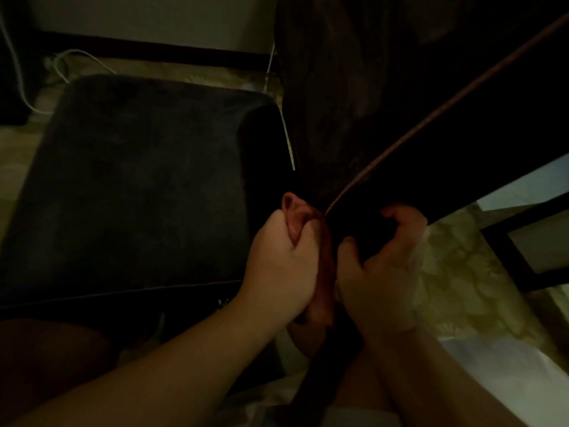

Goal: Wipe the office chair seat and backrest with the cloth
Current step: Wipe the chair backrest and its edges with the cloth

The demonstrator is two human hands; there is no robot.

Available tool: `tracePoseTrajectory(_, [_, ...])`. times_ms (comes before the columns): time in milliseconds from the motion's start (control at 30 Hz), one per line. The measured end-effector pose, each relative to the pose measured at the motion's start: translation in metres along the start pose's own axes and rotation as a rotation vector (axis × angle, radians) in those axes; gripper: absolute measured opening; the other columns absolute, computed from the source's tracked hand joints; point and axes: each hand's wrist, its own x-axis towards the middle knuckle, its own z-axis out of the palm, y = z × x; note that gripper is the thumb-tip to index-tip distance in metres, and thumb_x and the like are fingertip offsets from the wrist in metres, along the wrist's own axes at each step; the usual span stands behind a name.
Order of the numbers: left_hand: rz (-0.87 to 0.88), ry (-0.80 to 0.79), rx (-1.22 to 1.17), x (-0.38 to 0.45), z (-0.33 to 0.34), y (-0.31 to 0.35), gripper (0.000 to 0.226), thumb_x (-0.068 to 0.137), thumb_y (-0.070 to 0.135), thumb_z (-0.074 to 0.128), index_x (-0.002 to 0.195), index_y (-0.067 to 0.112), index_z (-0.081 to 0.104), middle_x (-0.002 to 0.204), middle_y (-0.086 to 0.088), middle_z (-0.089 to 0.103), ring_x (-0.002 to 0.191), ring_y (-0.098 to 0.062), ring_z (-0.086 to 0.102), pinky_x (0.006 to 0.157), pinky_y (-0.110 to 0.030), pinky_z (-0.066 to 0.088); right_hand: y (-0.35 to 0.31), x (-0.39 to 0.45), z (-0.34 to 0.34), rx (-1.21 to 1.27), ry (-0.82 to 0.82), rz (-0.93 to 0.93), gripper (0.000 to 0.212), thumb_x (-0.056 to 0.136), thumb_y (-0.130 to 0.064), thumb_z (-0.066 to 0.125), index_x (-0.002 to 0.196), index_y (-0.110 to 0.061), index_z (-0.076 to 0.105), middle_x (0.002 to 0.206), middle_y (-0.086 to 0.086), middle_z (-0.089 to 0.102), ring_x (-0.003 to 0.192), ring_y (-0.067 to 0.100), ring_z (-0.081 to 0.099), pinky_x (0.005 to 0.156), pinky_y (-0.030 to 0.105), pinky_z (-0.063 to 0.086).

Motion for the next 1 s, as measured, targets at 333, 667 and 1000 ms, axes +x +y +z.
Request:
tracePoseTrajectory(333, [0.028,0.05,-0.017,-0.003,0.01,-0.007,0.017,0.103,0.028,0.059,0.089,0.017,0.059,0.08,0.001,0.064,0.071,-0.012,0.065,0.06,-0.032,0.052,0.003,0.001,-0.002,0.023,0.004,0.0,0.047,0.076,-0.025,0.062,0.119,-0.022,0.042,0.113,0.011,0.05,0.103,0.024,0.052,0.088,0.018,0.038])
tracePoseTrajectory(667, [0.473,0.119,0.282,-0.02,0.016,0.021,0.022,0.099,0.047,0.055,0.101,0.025,0.054,0.088,0.009,0.06,0.075,-0.007,0.062,0.062,-0.026,0.05,0.009,0.003,-0.001,0.092,-0.015,-0.015,0.035,0.09,-0.03,0.064,0.118,-0.018,0.046,0.108,0.022,0.054,0.092,0.025,0.053,0.075,0.03,0.039])
tracePoseTrajectory(1000, [0.057,0.218,0.074,-0.028,0.012,-0.005,0.006,0.103,0.033,0.059,0.1,0.027,0.061,0.09,0.003,0.069,0.079,-0.008,0.069,0.079,-0.049,0.06,0.004,-0.003,-0.012,0.042,-0.093,-0.049,0.045,0.08,-0.013,0.069,0.119,-0.022,0.048,0.123,0.023,0.053,0.11,0.027,0.056,0.091,0.008,0.038])
